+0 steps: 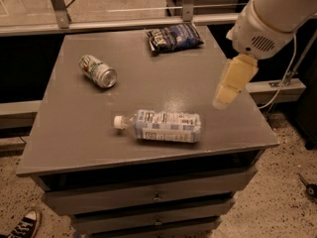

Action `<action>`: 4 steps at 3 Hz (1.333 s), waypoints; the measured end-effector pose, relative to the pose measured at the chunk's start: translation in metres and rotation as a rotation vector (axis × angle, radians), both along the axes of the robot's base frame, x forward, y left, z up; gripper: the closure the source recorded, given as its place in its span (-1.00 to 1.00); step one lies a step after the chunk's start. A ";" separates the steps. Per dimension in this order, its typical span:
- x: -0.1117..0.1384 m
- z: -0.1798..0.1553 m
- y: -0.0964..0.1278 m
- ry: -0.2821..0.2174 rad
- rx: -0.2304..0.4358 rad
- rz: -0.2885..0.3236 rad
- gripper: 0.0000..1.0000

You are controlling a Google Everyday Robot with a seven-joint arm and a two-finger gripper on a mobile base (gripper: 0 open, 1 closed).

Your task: Place 7up can upright

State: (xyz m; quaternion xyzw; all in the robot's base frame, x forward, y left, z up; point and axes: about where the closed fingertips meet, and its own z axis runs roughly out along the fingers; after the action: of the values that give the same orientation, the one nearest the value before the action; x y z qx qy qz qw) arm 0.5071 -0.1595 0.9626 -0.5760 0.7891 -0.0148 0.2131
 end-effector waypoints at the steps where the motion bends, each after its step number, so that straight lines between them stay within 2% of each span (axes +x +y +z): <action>1: 0.045 -0.016 0.054 0.001 0.072 -0.024 -1.00; 2: 0.080 -0.025 0.123 0.014 0.150 -0.029 -1.00; 3: 0.081 -0.025 0.126 0.014 0.158 -0.028 -1.00; 4: 0.101 -0.029 0.169 0.013 0.287 -0.020 -1.00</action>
Offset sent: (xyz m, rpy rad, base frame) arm 0.1167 0.1868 -0.0315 0.2260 0.0195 -0.0293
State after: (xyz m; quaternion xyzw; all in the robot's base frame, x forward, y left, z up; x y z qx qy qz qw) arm 0.6083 0.0100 0.9332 -0.5317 0.7902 0.0999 0.2880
